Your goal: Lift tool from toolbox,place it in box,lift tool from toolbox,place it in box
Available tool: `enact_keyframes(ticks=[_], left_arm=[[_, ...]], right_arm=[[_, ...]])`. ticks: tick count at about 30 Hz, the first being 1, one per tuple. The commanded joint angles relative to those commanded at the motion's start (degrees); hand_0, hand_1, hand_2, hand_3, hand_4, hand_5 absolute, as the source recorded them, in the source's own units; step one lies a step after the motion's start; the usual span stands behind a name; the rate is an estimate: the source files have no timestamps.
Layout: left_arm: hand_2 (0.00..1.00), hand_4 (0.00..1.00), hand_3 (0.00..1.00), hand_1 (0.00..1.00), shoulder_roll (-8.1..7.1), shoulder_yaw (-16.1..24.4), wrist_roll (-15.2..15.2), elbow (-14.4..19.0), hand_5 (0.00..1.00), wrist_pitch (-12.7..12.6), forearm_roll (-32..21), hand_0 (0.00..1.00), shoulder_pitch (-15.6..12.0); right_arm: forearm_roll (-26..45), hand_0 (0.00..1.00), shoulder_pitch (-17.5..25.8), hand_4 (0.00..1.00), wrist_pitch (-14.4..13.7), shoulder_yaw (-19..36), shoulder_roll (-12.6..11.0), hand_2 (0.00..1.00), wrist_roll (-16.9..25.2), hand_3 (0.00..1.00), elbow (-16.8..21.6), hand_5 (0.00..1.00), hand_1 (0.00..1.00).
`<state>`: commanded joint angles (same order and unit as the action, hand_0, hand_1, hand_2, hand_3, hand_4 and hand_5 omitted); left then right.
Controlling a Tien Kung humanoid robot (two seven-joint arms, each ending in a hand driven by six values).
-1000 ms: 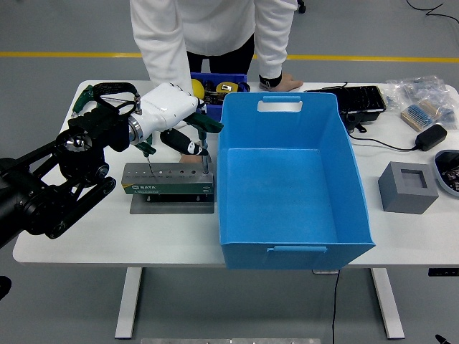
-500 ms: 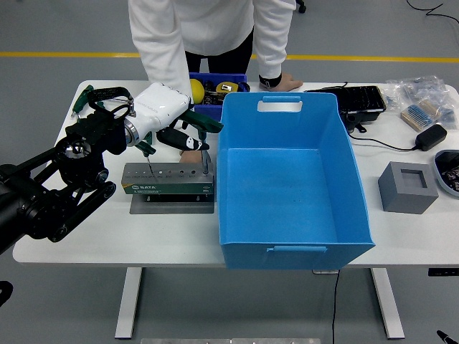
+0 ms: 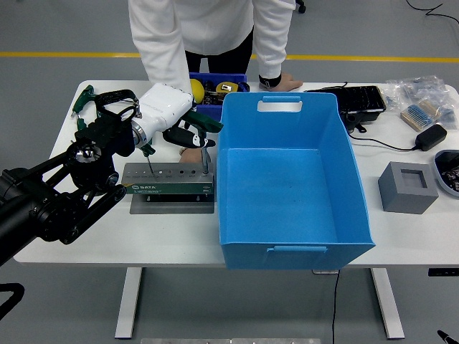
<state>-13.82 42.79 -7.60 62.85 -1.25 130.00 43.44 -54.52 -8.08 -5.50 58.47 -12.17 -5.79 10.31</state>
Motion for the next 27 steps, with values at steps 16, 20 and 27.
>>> enact_keyframes(ticks=[16,20,27], left_arm=[[0.152,0.998,0.202,0.115,2.52,-0.09,-1.98,-0.34,0.906,-1.42,0.00,0.331,-0.93],[0.123,0.998,0.186,0.096,3.33,-1.17,-2.64,-0.10,0.906,-2.02,0.00,0.331,-1.09],[0.076,0.998,0.114,0.043,3.89,-2.83,-2.93,0.33,0.908,-3.30,0.00,0.322,-0.61]], right_arm=[[-0.14,0.733,0.18,0.915,0.06,-0.08,0.00,0.717,-0.04,0.654,0.00,0.810,0.667],[-0.37,0.733,0.14,0.915,0.08,0.04,0.02,0.717,-0.07,0.654,0.00,0.810,0.667],[-0.23,0.733,0.13,0.915,0.08,-0.20,-0.20,0.717,-0.13,0.654,0.00,0.810,0.667]])
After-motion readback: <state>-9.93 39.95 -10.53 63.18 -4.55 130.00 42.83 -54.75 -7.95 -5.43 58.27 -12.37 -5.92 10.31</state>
